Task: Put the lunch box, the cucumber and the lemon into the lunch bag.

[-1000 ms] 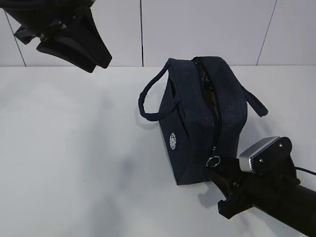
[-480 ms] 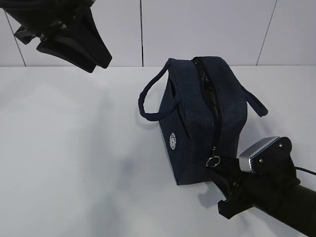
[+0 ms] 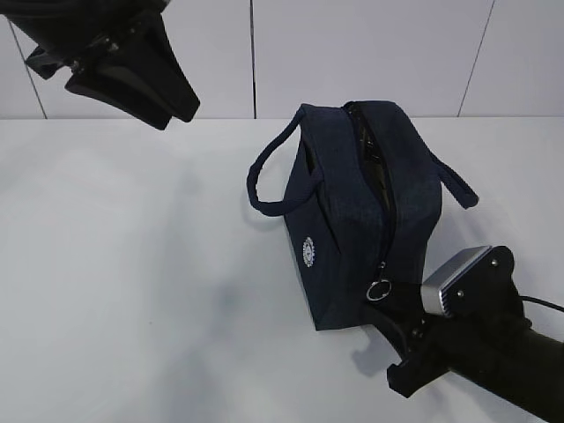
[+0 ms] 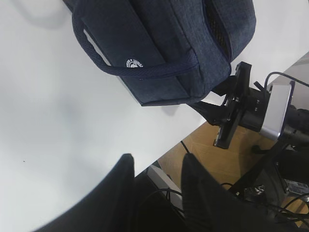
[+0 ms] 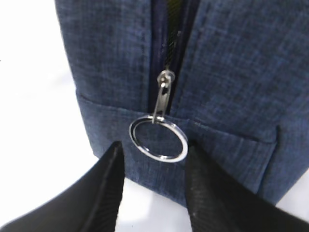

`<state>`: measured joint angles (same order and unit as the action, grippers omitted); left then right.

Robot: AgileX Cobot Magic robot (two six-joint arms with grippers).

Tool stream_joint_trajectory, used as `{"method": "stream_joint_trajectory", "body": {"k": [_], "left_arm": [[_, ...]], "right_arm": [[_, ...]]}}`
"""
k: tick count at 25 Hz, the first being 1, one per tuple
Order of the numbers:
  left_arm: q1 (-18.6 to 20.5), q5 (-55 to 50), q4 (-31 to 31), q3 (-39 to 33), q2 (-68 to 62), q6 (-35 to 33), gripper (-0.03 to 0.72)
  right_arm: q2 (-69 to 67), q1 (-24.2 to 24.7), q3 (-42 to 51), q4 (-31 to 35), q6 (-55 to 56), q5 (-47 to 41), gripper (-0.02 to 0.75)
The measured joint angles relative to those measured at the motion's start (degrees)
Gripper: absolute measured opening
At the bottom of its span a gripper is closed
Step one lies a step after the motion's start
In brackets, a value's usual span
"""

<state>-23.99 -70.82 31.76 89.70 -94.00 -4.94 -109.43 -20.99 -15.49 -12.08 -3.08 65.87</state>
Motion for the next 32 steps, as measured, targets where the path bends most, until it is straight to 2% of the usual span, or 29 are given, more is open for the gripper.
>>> {"method": "stream_joint_trajectory", "body": {"k": [18,27,32], "left_arm": [[0.0,0.0,0.0,0.0,0.0,0.0,0.237],[0.0,0.0,0.0,0.0,0.0,0.0,0.237],[0.0,0.0,0.0,0.0,0.0,0.0,0.237]], "right_arm": [[0.0,0.0,-4.1,0.3,0.1,-0.1,0.334],[0.0,0.0,-4.1,-8.3,4.7,-0.1,0.334],[0.0,0.0,-2.8,-9.0,5.7,0.0,0.334]]}}
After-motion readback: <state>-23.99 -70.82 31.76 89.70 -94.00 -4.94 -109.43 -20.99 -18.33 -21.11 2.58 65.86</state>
